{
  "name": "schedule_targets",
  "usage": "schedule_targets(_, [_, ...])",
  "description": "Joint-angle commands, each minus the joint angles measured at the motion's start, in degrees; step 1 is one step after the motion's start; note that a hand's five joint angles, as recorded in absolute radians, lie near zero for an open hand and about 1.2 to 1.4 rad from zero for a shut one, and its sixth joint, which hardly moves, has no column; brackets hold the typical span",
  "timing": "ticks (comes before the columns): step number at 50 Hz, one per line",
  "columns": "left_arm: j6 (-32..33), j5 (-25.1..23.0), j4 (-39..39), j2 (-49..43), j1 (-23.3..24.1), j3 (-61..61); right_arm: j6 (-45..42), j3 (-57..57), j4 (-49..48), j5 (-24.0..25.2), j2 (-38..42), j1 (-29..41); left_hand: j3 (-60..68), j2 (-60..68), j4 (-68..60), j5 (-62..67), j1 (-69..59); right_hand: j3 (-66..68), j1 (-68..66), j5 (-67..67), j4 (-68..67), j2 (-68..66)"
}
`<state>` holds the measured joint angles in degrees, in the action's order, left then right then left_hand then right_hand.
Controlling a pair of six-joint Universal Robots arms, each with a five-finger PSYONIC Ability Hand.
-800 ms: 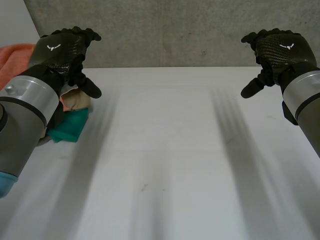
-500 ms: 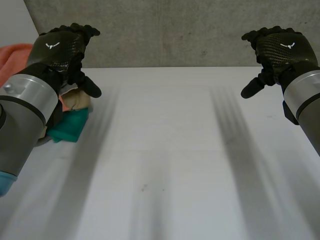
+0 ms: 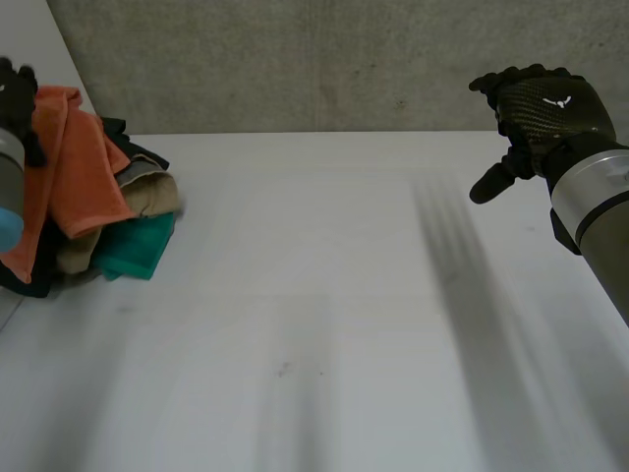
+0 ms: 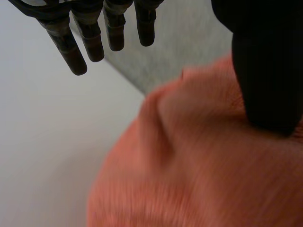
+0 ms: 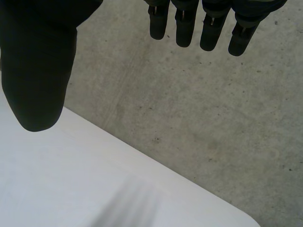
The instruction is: Fold the laundry.
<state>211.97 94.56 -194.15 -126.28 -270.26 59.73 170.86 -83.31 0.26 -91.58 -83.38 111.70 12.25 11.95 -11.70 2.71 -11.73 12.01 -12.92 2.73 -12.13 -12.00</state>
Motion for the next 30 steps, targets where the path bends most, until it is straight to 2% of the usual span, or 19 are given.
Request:
schedule_targets(1, [1.1,-0.4,-3.3,-10.2,-2.5,-7.1,-0.4,-0.5,0.0,0.0,0.2,0.2,9.8,10.1,-10.4,9.4,-10.3,-2.0,2.9,-2.7,2.1,2.0])
schedule_targets(3, [0.9,-0.8,-3.5,-10.6,-2.2,-7.2,-0.5,-0.5,0.0,0.0,0.2,0.2,32.1,32.4,-32.7,31.7,-32.7,-2.0,2.9,-2.7,2.1,2.0])
schedule_targets(4, [0.5,-0.8,-3.6,-10.4,-1.8,-7.2,-0.5,-0.6,0.0,0.0,0.2,0.2,67.4,67.7,-67.9,66.9,-67.9,-2.0,2.9,-2.7,2.1,2.0])
schedule_targets(8, [-0.9,-0.5,-4.5,-6.9,0.7,-6.7,-0.5,-0.5,-0.1,0.0,0.1,-0.1,67.8,68.1,-68.3,67.3,-68.3,-2.0,2.9,-2.7,2.1,2.0])
schedule_targets(14, [-7.1,-0.7,-6.5,6.3,7.5,-1.7,-0.5,-0.5,-0.1,0.0,0.1,-0.3,67.8,68.1,-68.3,67.3,-68.3,-2.0,2.9,-2.7,2.1,2.0])
schedule_targets(19, [-16.9,-0.5,-6.6,17.4,16.8,2.1,-0.5,-0.4,-0.1,0.0,0.0,-0.3,67.8,68.1,-68.3,67.3,-68.3,-2.0,2.9,-2.7,2.1,2.0])
schedule_targets(22, [-21.3,-0.5,-5.5,20.2,21.5,4.9,-0.5,-0.3,-0.1,0.1,-0.1,-0.4,67.8,68.1,-68.3,67.3,-68.3,-2.0,2.9,-2.7,2.1,2.0])
schedule_targets(23, [-23.8,-0.6,-4.2,21.1,24.6,6.9,-0.5,-0.3,-0.1,0.0,-0.1,-0.4,67.8,68.1,-68.3,67.3,-68.3,-2.0,2.9,-2.7,2.1,2.0])
schedule_targets(26, [-26.6,-0.5,-2.3,20.9,29.4,9.9,-0.5,-0.1,-0.1,0.0,-0.2,-0.6,67.8,68.1,-68.3,67.3,-68.3,-2.0,2.9,-2.7,2.1,2.0])
schedule_targets(30, [-30.0,-0.3,1.0,15.8,38.0,15.0,-0.5,-0.1,-0.1,0.0,-0.2,-1.0,67.8,68.1,-68.3,67.3,-68.3,-2.0,2.9,-2.7,2.1,2.0])
